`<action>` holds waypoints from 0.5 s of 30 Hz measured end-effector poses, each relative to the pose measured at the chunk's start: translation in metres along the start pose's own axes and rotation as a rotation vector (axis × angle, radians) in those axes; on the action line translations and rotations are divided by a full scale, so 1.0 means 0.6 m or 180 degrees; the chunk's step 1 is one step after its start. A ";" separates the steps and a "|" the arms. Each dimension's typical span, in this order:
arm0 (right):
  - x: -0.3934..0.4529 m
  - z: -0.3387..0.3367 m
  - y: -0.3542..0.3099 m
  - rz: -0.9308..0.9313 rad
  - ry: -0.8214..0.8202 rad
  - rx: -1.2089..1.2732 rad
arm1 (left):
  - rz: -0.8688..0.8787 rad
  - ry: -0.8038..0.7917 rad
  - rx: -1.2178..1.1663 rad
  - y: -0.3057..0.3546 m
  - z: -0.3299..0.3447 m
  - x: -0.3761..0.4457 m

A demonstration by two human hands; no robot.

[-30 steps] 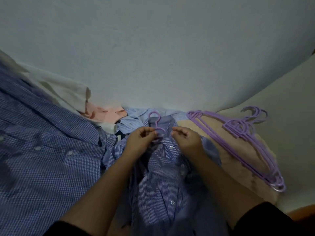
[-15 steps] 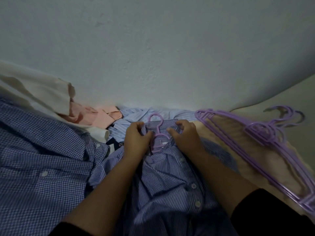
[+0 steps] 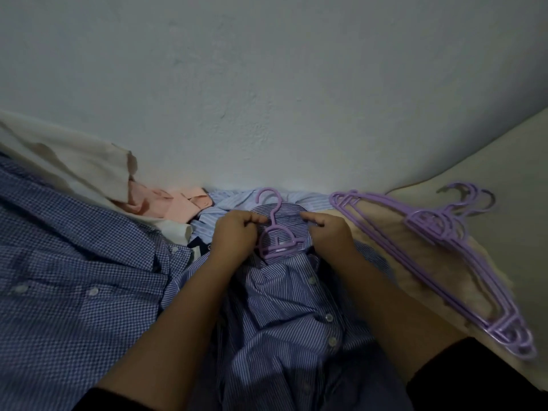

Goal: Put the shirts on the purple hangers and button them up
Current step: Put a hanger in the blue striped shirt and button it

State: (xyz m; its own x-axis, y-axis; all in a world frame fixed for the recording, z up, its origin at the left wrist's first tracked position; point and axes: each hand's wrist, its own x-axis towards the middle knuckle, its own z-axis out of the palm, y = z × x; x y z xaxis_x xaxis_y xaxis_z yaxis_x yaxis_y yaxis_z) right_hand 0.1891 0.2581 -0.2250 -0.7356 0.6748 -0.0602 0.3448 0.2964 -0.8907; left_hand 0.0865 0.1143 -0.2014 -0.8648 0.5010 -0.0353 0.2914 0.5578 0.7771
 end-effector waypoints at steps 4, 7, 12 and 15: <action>-0.023 -0.024 -0.026 -0.0045 -0.0312 -0.0275 | 0.0151 -0.0176 0.0001 0.032 -0.028 -0.035; -0.047 -0.046 -0.039 -0.0015 -0.0402 -0.0124 | 0.0091 -0.0146 -0.0185 0.044 -0.046 -0.057; -0.073 -0.075 -0.050 0.0389 -0.0456 0.0679 | -0.0424 -0.0297 -0.0739 0.053 -0.081 -0.072; -0.078 -0.082 -0.050 0.0621 -0.0366 0.1031 | -0.0626 -0.0492 -0.1150 0.058 -0.092 -0.088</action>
State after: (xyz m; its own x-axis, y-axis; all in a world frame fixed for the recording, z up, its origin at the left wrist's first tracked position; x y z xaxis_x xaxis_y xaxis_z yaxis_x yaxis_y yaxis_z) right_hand 0.2420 0.2506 -0.1732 -0.7413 0.6117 -0.2761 0.2962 -0.0710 -0.9525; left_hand 0.1198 0.0706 -0.1378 -0.8100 0.5169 -0.2769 -0.0582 0.3989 0.9151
